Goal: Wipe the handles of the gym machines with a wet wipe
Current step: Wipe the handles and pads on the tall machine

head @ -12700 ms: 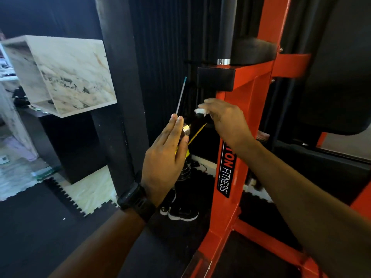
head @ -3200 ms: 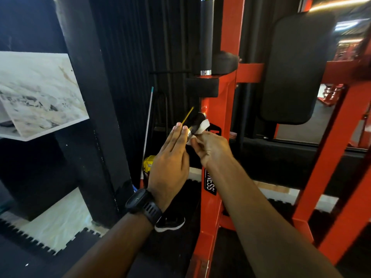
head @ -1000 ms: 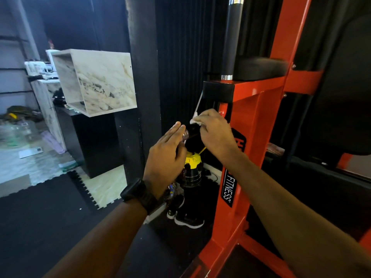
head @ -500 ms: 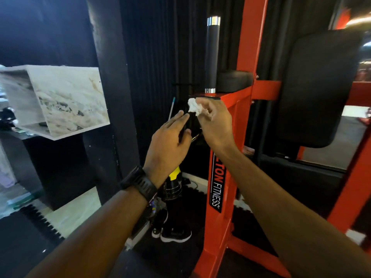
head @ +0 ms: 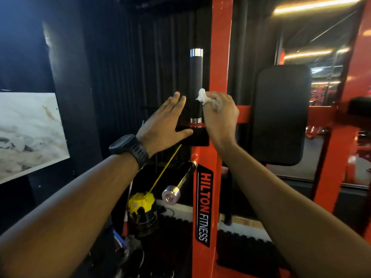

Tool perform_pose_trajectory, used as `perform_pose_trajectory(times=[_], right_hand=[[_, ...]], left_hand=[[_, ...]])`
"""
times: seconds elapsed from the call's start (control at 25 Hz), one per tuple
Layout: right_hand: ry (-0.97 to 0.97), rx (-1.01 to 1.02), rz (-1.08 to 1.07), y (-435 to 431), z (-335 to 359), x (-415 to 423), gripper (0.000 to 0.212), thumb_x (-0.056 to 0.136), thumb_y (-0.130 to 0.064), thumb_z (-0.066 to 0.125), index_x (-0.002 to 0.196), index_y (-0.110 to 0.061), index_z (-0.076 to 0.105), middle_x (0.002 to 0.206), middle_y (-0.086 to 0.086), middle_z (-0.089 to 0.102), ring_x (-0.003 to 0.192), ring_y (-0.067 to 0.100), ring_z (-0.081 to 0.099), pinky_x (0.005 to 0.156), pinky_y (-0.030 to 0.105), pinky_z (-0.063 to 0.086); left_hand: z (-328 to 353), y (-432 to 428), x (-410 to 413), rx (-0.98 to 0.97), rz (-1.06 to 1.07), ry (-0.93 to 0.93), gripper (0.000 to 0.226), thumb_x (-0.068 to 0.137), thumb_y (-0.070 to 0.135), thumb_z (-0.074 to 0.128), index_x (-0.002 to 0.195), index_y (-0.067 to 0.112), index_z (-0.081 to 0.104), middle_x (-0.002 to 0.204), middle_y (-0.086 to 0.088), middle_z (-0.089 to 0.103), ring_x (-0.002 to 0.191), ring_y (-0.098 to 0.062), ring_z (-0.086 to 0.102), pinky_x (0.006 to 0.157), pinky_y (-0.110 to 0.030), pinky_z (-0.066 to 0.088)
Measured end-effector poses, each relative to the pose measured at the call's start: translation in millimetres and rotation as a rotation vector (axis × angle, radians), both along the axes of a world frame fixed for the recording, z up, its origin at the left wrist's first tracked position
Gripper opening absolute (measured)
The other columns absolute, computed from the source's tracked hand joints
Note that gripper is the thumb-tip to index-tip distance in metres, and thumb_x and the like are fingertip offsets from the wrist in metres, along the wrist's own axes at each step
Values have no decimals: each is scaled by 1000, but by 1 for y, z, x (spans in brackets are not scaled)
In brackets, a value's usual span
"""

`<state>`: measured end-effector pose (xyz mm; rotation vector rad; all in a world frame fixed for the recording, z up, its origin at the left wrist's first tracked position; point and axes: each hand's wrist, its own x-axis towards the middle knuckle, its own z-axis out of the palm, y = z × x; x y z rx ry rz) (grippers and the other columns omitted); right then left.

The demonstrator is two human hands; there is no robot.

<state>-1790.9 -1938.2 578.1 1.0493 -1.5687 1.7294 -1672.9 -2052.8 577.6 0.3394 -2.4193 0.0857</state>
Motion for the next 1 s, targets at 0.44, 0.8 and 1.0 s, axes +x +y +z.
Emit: perform_pose_trajectory(times=[0.44, 0.8, 1.0], right_hand=[[731, 225, -299, -39, 25, -42, 15, 97, -3, 57, 106, -3, 68, 133, 17, 60, 135, 26, 48, 114, 18, 27], [957, 600, -549, -32, 19, -42, 51, 93, -2, 64, 142, -3, 49, 148, 15, 49, 140, 26, 43, 111, 37, 41], [1312, 737, -584, -9, 48, -53, 44, 86, 6, 56, 129, 4, 59, 137, 25, 56, 129, 37, 54, 104, 44, 45]], left_hand=[[-53, -37, -38, 46, -239, 73, 73, 103, 49, 38, 160, 23, 1, 167, 9, -8, 149, 0, -6, 119, -21, 8], [-69, -59, -62, -165, -351, 243, 68, 103, 48, 26, 156, 6, 19, 166, -12, 16, 154, -20, -2, 123, -42, 15], [-74, -63, -71, -199, -432, 344, 65, 103, 43, 31, 153, 3, 25, 163, -16, 21, 153, -25, 1, 118, -48, 28]])
